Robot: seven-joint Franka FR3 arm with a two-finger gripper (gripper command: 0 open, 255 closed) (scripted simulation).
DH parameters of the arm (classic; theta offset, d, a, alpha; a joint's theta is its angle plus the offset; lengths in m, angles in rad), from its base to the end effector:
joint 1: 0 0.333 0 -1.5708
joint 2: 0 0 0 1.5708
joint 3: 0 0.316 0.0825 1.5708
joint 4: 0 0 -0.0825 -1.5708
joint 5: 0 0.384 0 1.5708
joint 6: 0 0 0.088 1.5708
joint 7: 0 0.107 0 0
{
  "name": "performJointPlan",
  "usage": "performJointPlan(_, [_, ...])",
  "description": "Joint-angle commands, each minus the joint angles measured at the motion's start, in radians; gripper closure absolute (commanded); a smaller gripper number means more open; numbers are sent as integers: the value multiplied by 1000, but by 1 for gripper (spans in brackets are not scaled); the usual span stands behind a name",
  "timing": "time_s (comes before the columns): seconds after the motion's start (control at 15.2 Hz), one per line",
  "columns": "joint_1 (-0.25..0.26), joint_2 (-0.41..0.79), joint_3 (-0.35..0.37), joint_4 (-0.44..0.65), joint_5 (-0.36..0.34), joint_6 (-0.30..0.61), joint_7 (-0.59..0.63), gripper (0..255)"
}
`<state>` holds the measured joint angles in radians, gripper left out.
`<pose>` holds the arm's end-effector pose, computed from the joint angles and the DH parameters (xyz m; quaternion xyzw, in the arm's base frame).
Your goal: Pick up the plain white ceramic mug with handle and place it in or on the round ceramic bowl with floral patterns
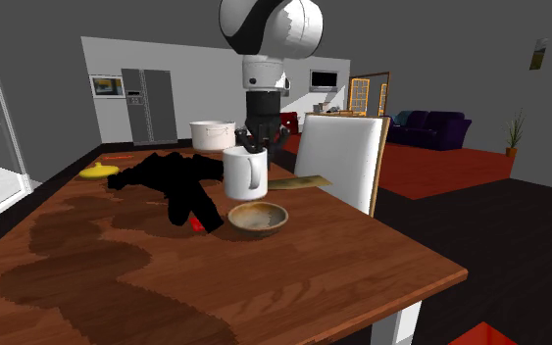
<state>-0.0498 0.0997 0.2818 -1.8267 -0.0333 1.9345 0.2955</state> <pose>0.5764 0.1289 0.4788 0.9996 -0.0267 0.0063 0.0001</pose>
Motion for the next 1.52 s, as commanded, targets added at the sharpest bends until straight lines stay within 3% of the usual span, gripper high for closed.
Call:
performJointPlan(0.0, [-18, 41, -17, 55, -9, -15, -34, 255])
performJointPlan(0.2, [-40, 108, -38, 153, -22, -47, -78, 255])
performJointPlan(1.45, [-39, 164, -43, 0, -41, 161, -64, 255])
